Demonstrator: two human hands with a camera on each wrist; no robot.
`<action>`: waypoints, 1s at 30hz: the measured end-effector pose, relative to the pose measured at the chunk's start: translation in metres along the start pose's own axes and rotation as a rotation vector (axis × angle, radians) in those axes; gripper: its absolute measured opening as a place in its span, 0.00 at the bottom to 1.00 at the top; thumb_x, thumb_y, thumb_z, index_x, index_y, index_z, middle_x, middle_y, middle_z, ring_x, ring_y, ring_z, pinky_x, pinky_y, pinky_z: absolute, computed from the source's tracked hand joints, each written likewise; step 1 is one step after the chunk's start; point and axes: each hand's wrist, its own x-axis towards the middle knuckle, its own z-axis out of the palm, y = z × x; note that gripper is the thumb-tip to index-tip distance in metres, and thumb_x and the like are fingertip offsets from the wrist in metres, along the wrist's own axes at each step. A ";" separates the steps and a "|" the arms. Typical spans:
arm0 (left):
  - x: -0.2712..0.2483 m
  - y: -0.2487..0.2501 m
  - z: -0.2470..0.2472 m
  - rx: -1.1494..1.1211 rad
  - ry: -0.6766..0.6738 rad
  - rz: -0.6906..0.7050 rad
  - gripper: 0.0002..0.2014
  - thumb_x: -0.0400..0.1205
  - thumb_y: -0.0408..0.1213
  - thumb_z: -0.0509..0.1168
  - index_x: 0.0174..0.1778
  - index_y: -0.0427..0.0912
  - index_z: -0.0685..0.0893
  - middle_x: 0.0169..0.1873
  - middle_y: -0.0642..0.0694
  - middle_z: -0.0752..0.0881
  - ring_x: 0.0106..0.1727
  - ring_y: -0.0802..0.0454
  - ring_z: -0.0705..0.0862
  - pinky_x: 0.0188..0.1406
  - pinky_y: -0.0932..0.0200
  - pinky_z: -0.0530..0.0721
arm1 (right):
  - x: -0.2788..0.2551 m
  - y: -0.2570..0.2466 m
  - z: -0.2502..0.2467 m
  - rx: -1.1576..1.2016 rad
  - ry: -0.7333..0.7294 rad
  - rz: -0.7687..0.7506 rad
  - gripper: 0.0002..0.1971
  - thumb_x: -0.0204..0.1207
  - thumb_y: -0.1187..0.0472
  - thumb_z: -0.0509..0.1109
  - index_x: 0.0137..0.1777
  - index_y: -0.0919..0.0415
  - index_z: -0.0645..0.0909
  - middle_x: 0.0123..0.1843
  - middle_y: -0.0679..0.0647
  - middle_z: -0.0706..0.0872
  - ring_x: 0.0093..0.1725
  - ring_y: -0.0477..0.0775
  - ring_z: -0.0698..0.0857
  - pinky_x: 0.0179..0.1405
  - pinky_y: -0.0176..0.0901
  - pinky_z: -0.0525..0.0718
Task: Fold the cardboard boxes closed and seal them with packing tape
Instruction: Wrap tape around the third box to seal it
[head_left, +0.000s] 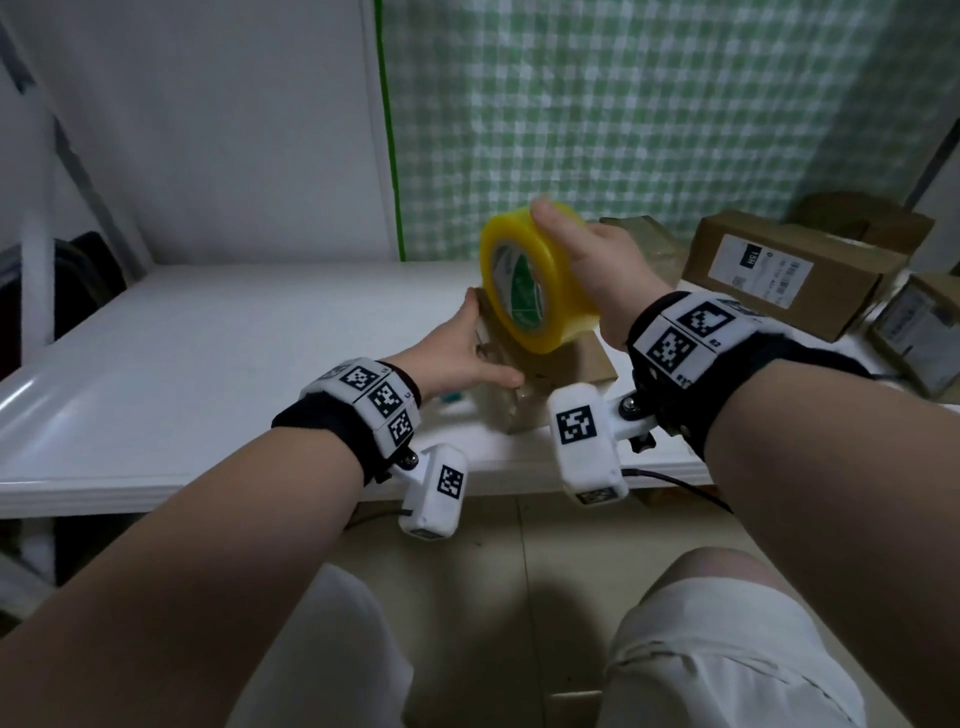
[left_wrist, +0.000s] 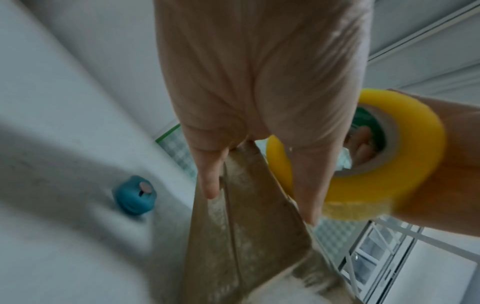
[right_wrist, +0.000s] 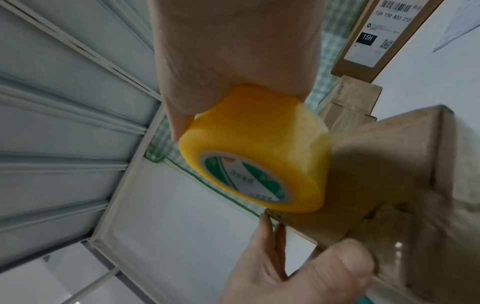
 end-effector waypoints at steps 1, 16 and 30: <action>0.000 -0.001 0.001 0.032 -0.027 0.007 0.58 0.70 0.40 0.78 0.83 0.49 0.39 0.79 0.49 0.65 0.75 0.51 0.69 0.72 0.58 0.70 | 0.003 0.003 0.003 0.003 -0.012 -0.010 0.29 0.71 0.37 0.72 0.60 0.61 0.78 0.60 0.55 0.85 0.57 0.56 0.85 0.61 0.53 0.83; 0.013 0.020 0.000 -0.130 0.093 -0.035 0.38 0.75 0.58 0.68 0.79 0.50 0.64 0.74 0.50 0.72 0.72 0.52 0.73 0.64 0.45 0.79 | 0.033 0.036 0.008 0.072 -0.109 -0.005 0.30 0.75 0.40 0.67 0.72 0.58 0.74 0.65 0.56 0.84 0.63 0.56 0.84 0.67 0.56 0.79; 0.031 0.060 0.019 -0.470 -0.091 -0.074 0.16 0.83 0.57 0.55 0.58 0.52 0.79 0.59 0.50 0.85 0.65 0.47 0.81 0.69 0.32 0.72 | 0.025 0.067 -0.062 -0.887 -0.378 0.018 0.60 0.56 0.41 0.83 0.85 0.48 0.51 0.85 0.56 0.47 0.84 0.58 0.49 0.82 0.54 0.55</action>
